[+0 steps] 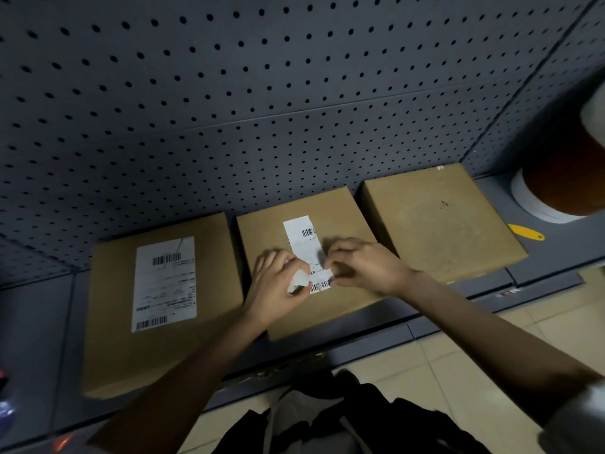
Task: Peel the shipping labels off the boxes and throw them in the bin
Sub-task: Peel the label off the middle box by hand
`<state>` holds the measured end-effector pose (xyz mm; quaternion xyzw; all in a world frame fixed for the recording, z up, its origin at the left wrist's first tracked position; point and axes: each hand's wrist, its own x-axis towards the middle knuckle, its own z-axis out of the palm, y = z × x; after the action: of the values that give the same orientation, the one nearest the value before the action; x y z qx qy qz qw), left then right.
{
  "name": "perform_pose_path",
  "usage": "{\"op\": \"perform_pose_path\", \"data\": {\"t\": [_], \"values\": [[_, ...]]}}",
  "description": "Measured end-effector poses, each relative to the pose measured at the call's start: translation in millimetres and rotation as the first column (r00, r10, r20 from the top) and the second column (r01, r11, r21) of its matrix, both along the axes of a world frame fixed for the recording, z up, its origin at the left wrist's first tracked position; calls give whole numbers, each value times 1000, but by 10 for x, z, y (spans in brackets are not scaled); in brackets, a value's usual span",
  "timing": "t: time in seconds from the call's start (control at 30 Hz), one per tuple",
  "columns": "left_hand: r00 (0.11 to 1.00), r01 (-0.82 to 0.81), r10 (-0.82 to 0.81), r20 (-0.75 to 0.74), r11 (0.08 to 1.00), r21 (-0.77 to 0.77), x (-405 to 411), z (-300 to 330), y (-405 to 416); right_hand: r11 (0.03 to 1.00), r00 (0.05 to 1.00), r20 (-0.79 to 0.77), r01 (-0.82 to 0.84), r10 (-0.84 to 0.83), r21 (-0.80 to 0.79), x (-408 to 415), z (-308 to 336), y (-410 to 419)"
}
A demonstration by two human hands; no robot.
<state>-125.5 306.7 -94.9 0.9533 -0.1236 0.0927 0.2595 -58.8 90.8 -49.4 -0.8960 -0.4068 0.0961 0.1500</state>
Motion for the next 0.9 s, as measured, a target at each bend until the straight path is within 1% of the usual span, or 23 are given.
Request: {"op": "perform_pose_path", "data": {"t": [0.13, 0.33, 0.47, 0.6, 0.67, 0.73, 0.77, 0.83, 0.9], "values": [[1000, -5, 5, 3, 1000, -3, 7, 7, 1, 996, 998, 11, -69, 70, -49, -1, 15, 10], [1000, -11, 11, 6, 1000, 11, 7, 3, -9, 991, 986, 129, -97, 109, -91, -35, -26, 73], [1000, -20, 19, 12, 999, 30, 5, 7, -18, 989, 956, 256, -132, 145, -67, -94, -134, 72], [1000, -22, 21, 20, 999, 30, 3, 4, -25, 993, 926, 360, -114, 114, -20, -180, -222, 42], [1000, -18, 17, 24, 999, 28, 2, -1, -24, 996, 946, 318, -82, 67, 36, -166, -258, 25], [1000, -13, 12, 28, 1000, 27, 0, -2, -25, 995, 974, 226, 8, -31, 101, -86, -210, 2], [1000, -12, 11, 29, 1000, 26, 1, 1, -25, 993, 981, 187, 36, -56, 109, -37, -161, -10], [1000, -14, 13, 29, 1000, 28, 2, 7, -22, 997, 993, 117, 9, -17, 77, 22, -78, -48], [999, -18, 17, 27, 999, 34, -1, 6, -22, 997, 993, 107, -60, 53, 56, 11, -46, -81]]}}
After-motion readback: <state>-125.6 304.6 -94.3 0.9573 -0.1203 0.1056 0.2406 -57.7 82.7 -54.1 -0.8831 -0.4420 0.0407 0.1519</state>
